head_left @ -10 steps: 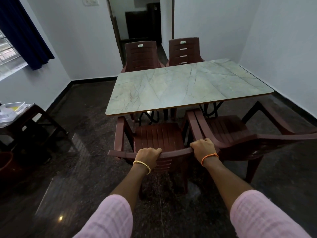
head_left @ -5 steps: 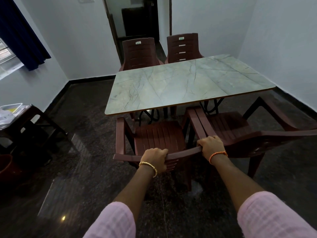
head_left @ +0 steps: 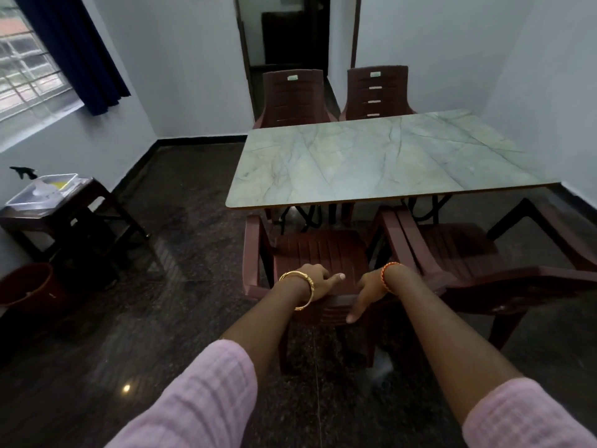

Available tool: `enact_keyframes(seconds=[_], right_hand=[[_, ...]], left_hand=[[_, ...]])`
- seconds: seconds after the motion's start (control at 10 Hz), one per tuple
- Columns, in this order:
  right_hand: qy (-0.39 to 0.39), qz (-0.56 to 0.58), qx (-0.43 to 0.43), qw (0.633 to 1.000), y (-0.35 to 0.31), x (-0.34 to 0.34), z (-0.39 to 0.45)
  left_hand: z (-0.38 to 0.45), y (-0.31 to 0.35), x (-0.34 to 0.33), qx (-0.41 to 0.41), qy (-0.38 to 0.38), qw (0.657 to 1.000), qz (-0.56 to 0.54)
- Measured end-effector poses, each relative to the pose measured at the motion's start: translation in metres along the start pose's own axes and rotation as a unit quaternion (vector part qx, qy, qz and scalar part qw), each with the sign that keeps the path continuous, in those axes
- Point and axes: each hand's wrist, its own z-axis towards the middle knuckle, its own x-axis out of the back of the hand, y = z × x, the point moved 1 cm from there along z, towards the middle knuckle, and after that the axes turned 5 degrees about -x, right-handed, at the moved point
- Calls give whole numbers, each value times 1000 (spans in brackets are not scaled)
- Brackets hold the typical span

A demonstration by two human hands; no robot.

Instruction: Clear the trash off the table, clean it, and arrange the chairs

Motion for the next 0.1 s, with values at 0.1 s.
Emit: enact_keyframes(seconds=[0.1], right_hand=[[-68, 172, 66, 981, -29, 0, 12]], left_hand=[[7, -28, 12, 3, 17, 1000, 7]])
